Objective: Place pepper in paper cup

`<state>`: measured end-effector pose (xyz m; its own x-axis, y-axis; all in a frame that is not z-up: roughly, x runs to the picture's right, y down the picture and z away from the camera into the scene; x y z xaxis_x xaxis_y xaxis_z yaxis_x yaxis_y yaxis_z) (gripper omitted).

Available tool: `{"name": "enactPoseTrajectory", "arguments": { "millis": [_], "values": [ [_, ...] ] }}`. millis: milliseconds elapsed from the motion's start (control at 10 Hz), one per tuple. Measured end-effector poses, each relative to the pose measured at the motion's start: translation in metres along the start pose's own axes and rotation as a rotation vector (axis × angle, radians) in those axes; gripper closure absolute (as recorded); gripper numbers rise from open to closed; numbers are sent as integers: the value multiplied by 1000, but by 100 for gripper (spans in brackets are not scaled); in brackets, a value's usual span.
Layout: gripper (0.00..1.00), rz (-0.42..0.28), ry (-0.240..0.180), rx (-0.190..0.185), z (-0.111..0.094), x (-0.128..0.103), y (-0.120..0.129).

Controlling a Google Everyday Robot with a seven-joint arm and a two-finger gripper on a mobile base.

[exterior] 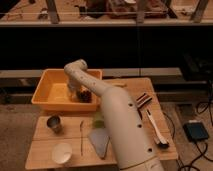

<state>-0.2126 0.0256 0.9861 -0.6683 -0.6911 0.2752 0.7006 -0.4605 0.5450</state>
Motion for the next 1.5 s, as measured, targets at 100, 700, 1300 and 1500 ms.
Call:
{"name": "enactPoseTrajectory", "arguments": {
  "millis": [100,700,1300,1500],
  "values": [
    [50,1,-3,2,0,-1,0],
    [50,-4,-11,6,0,-2,0],
    [93,-5,-23,8,2,0,-1],
    [98,-3,-25,8,2,-1,-2]
  ]
}}
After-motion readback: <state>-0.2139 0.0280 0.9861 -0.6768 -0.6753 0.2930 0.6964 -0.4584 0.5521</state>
